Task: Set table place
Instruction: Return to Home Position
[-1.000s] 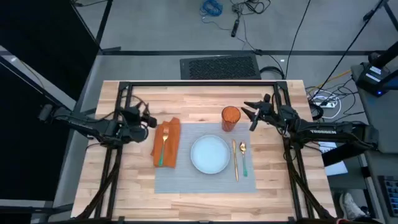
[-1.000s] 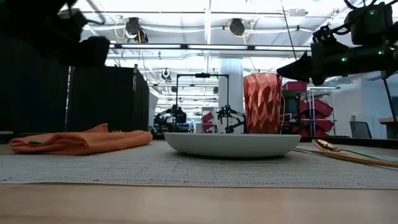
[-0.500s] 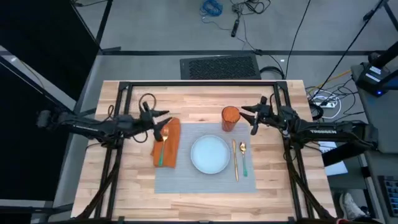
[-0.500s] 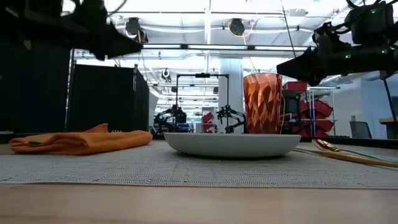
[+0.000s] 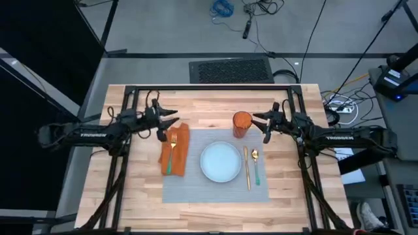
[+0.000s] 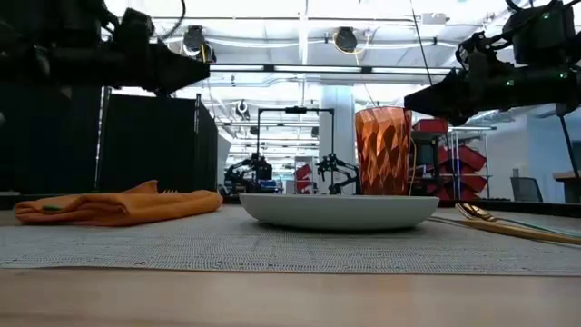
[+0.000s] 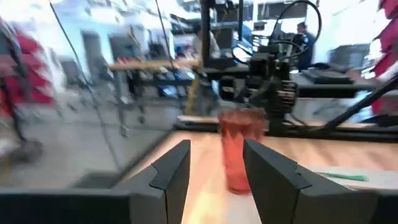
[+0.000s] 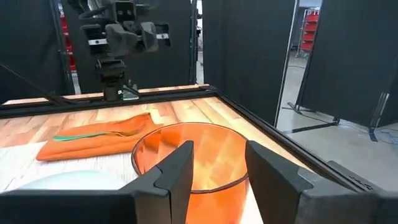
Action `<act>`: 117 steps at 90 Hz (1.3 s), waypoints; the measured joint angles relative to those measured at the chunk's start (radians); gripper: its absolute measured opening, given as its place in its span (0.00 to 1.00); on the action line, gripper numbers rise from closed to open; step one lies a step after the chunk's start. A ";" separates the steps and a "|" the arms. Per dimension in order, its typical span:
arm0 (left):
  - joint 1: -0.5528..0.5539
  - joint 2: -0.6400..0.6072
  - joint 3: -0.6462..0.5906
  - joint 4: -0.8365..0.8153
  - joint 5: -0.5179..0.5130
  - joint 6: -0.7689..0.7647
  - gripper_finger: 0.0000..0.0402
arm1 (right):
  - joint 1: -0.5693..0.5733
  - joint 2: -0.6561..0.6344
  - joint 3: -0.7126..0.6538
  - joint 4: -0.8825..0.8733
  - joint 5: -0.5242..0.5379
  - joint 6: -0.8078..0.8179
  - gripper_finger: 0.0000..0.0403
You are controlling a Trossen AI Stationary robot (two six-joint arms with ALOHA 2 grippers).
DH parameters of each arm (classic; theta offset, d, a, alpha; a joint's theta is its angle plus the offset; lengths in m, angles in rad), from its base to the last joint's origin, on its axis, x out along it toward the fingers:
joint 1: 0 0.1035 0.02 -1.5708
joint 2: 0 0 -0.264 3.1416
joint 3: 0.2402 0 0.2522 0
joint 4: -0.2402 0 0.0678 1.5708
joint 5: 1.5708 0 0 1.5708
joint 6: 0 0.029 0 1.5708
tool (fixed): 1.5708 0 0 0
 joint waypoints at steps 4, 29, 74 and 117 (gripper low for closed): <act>0.018 0.016 -0.008 0.005 0.048 -0.035 0.33 | 0.001 0.005 0.000 -0.014 -0.007 0.002 0.33; -0.035 0.159 -0.066 0.171 0.077 -0.050 0.33 | 0.027 0.082 0.000 0.088 -0.026 -0.010 0.33; -0.192 0.385 -0.060 0.332 -0.096 -0.073 0.33 | 0.010 0.420 0.001 0.514 -0.302 0.097 0.33; -0.192 0.399 -0.041 0.287 -0.118 -0.033 0.33 | 0.011 0.553 0.002 0.589 -0.233 -0.013 0.33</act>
